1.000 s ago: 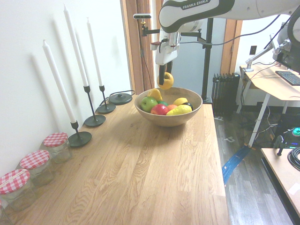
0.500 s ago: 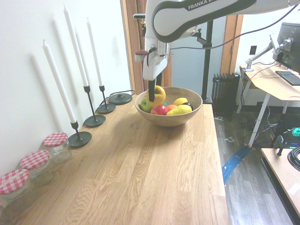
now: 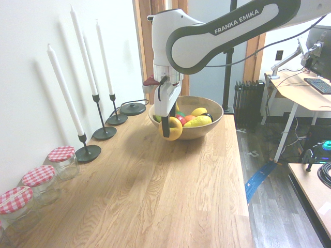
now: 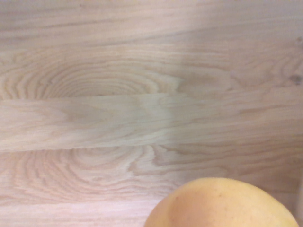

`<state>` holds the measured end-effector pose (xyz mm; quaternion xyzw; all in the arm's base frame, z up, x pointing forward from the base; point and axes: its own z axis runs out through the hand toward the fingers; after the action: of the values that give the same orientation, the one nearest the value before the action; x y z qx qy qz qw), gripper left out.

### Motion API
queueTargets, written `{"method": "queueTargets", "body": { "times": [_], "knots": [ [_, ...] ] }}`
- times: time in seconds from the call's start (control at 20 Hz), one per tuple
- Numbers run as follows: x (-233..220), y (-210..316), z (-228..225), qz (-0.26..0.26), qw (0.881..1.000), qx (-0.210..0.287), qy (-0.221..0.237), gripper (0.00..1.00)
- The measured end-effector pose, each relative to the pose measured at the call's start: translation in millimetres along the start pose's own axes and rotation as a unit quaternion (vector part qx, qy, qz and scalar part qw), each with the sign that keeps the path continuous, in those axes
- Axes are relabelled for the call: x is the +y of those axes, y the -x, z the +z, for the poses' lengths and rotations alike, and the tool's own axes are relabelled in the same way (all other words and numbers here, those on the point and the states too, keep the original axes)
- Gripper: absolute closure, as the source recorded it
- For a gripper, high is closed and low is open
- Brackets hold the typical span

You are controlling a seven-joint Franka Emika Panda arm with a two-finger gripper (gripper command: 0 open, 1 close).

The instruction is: Take round pear out of the basket

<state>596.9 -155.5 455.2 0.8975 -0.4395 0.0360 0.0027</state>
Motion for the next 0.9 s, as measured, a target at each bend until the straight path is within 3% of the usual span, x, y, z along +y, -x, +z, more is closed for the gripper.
{"method": "queueTargets", "body": {
  "times": [0.3, 0.9],
  "knots": [
    [-15.2, 0.7, 43.2, -0.01, 1.0, -0.01, 0.014, 1.0],
    [-27.3, 7.6, 59.8, -0.02, 0.999, -0.017, 0.02, 1.0]
  ]
}}
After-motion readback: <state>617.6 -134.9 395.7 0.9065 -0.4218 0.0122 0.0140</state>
